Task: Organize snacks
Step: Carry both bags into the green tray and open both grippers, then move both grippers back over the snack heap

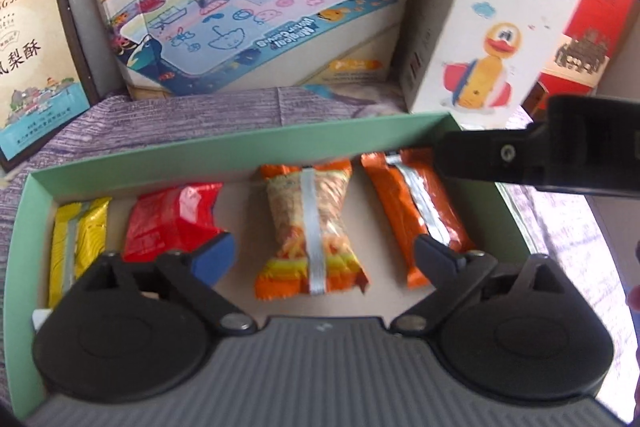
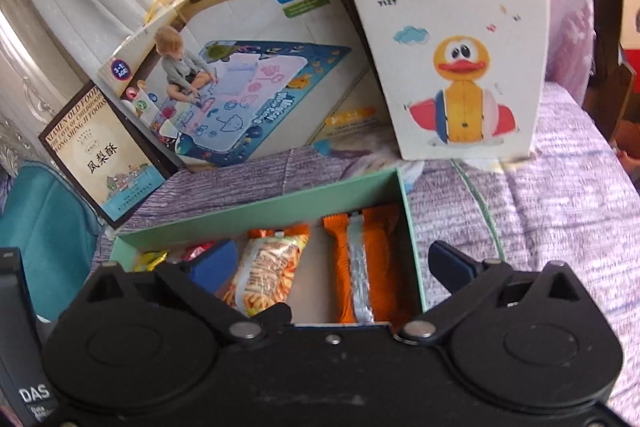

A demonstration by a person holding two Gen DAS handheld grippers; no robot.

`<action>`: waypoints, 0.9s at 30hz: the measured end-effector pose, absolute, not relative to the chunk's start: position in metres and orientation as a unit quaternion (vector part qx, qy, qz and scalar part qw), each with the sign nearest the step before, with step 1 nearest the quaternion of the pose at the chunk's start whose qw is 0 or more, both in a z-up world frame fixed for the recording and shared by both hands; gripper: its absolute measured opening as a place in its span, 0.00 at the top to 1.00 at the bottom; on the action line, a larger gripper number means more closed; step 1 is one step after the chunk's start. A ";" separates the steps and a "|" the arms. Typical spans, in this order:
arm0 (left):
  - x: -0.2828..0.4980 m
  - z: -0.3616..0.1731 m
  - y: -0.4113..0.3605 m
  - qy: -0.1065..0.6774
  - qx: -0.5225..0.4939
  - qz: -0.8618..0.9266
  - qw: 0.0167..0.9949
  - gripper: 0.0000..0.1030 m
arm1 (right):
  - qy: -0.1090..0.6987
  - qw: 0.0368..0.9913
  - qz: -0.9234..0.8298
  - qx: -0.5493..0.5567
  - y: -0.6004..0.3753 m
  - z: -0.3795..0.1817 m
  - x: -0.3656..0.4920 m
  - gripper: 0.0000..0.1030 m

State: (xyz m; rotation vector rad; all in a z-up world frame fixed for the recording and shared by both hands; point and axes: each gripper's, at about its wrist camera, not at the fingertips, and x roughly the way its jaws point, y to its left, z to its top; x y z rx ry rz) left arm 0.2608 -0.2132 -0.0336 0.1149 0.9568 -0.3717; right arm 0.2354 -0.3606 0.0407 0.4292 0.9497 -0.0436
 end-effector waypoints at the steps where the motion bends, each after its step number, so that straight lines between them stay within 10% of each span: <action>1: 0.256 -0.031 -0.213 0.458 0.058 -0.179 0.869 0.01 | 0.454 0.866 -0.023 0.207 -0.360 0.042 0.230 0.00; 27: 0.074 -0.010 -0.152 0.473 0.101 -0.200 0.852 0.00 | 0.445 0.865 -0.010 0.230 -0.318 0.066 0.039 0.00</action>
